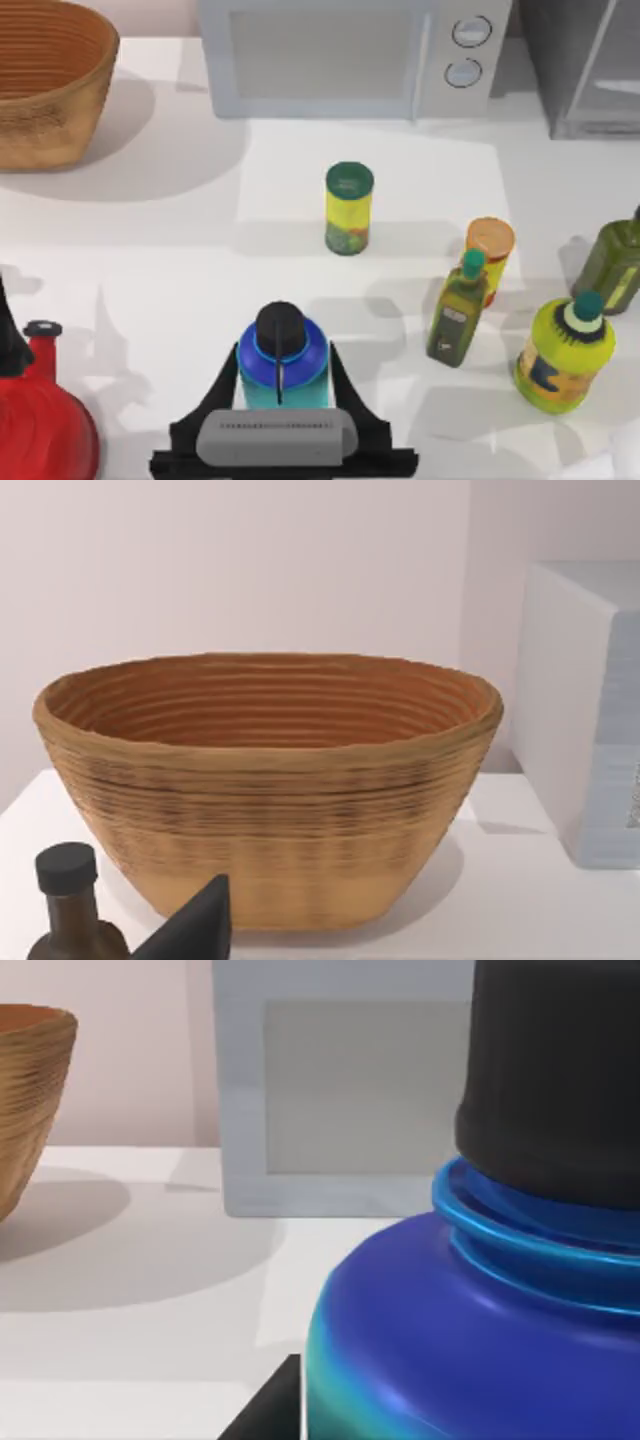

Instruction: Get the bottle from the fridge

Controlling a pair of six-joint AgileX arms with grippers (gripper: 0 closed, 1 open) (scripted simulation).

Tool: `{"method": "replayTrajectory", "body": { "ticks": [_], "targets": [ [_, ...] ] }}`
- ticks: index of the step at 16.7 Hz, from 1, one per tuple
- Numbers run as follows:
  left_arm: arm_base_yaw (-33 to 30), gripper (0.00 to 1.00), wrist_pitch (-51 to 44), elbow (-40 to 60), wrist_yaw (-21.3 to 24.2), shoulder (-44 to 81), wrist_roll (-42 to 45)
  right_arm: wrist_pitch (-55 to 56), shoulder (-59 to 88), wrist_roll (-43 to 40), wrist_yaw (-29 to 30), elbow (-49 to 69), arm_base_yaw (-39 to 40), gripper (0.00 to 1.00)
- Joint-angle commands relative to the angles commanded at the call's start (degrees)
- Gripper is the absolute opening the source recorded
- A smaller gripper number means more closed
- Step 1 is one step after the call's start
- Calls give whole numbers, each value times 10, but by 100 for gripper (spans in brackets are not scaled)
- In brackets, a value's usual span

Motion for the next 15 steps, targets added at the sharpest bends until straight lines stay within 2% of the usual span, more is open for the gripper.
{"method": "replayTrajectory", "body": {
  "ticks": [9, 13, 15],
  "targets": [
    [0, 100, 0, 0, 0, 0, 0, 112, 88, -47, -80, 27, -80, 0],
    [0, 100, 0, 0, 0, 0, 0, 116, 92, -50, -83, 28, -84, 0],
    [0, 100, 0, 0, 0, 0, 0, 116, 92, -50, -83, 28, -84, 15]
  ]
}}
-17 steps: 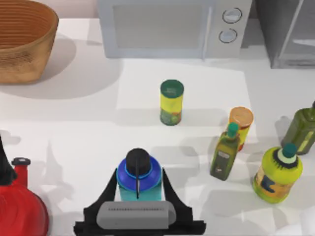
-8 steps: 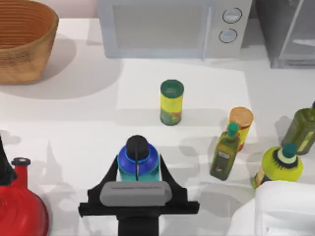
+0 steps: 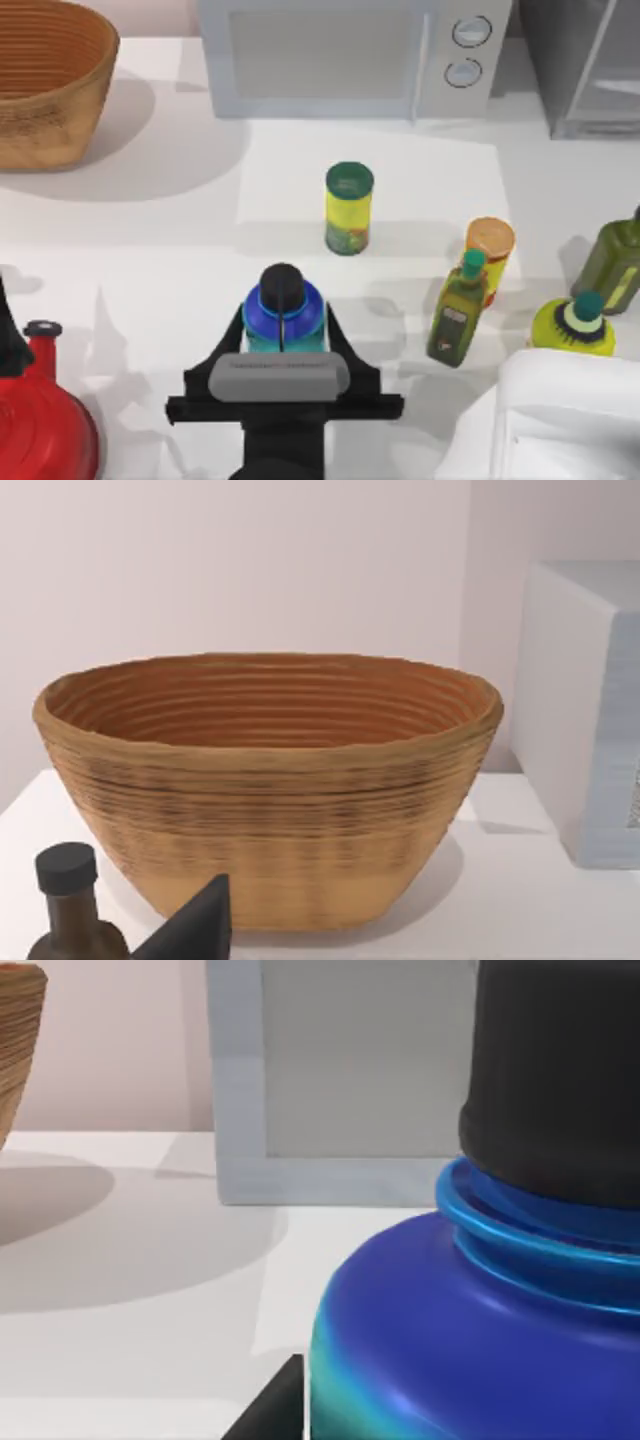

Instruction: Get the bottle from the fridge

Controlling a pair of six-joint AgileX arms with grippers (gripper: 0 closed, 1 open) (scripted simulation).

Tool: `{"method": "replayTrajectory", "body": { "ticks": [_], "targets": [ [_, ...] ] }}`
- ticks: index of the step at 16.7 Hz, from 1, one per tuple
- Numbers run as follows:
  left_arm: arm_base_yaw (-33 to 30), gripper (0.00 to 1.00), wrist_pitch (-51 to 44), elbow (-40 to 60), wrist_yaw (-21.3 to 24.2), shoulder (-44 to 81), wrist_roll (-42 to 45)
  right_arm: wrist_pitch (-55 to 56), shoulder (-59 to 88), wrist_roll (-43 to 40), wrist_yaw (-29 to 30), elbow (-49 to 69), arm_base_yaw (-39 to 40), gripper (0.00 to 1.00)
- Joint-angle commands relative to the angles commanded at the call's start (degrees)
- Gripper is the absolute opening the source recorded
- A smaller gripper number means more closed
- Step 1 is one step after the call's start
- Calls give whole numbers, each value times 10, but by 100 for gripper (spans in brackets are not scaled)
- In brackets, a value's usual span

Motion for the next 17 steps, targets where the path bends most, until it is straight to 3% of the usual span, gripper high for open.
{"method": "replayTrajectory", "body": {
  "ticks": [11, 17],
  "targets": [
    [0, 100, 0, 0, 0, 0, 0, 0, 0, 0, 0, 0, 0, 98],
    [0, 100, 0, 0, 0, 0, 0, 0, 0, 0, 0, 0, 0, 100]
  ]
}}
